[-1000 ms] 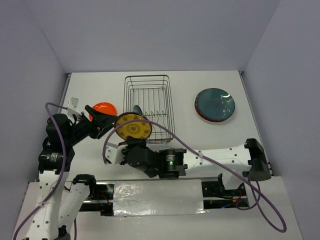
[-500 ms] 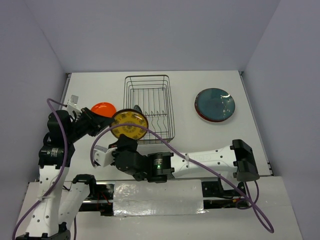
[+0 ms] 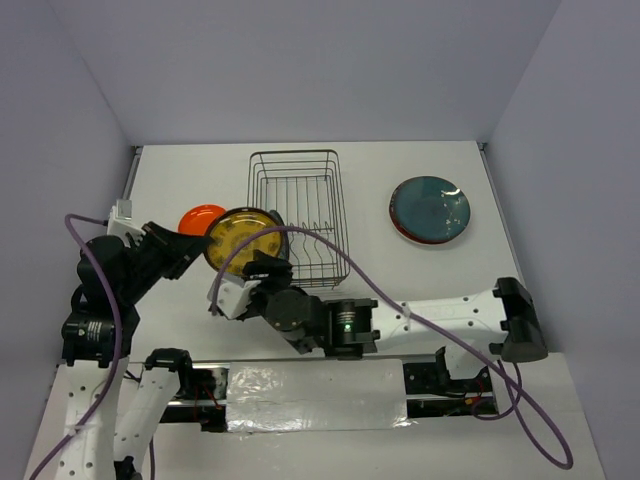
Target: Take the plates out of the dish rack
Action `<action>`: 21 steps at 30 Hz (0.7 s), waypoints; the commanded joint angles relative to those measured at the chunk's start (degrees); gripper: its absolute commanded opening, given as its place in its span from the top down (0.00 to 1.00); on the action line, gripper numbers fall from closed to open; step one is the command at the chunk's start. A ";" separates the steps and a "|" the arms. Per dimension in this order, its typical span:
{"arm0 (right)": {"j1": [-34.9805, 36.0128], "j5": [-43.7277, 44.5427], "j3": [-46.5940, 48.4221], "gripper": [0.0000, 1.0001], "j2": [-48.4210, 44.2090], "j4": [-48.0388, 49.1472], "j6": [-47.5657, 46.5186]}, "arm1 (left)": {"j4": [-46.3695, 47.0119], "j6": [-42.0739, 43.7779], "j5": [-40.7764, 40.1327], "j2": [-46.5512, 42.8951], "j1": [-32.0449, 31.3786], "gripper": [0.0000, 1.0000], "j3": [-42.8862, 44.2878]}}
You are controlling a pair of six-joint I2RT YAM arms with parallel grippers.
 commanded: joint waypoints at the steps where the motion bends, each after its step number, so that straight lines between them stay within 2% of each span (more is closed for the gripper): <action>1: -0.51 -1.03 -4.24 0.37 -8.21 3.48 6.08 | 0.98 -4.11 -6.78 0.29 -0.15 1.00 1.01; 3: -0.60 -1.11 -8.53 0.37 -14.08 2.87 8.72 | 1.94 -5.34 -8.45 1.86 -0.15 1.00 0.48; 6: -0.51 -2.17 -14.70 0.36 -23.83 1.12 17.48 | 3.70 -6.40 -14.15 4.50 -0.06 1.00 0.04; 9: -0.51 -6.64 -21.81 0.31 -34.02 0.58 24.26 | 6.25 -6.32 -20.92 7.93 0.73 1.00 0.65; 11: -0.43 -9.72 -25.87 0.24 -38.10 -0.47 27.17 | 9.05 -6.05 -23.74 10.65 4.32 1.00 0.48; 12: -0.51 -9.82 -26.57 0.24 -40.81 -1.09 29.80 | 9.94 -5.96 -24.53 11.71 6.25 1.00 0.04; 14: -0.42 -9.55 -27.63 0.20 -42.59 -3.01 31.84 | 11.35 -5.79 -26.82 15.47 8.02 1.00 -0.48; 16: -0.42 -10.08 -28.42 0.11 -44.26 -4.78 33.60 | 14.68 -5.70 -28.31 18.03 9.42 1.00 -1.97; 19: -0.42 -11.57 -29.74 0.05 -45.58 -4.70 34.39 | 19.95 -6.14 -31.30 22.87 10.05 1.00 -5.31; 21: -0.42 -11.84 -30.36 0.05 -46.02 -4.34 34.92 | 22.85 -7.19 -31.75 25.51 10.22 1.00 -8.72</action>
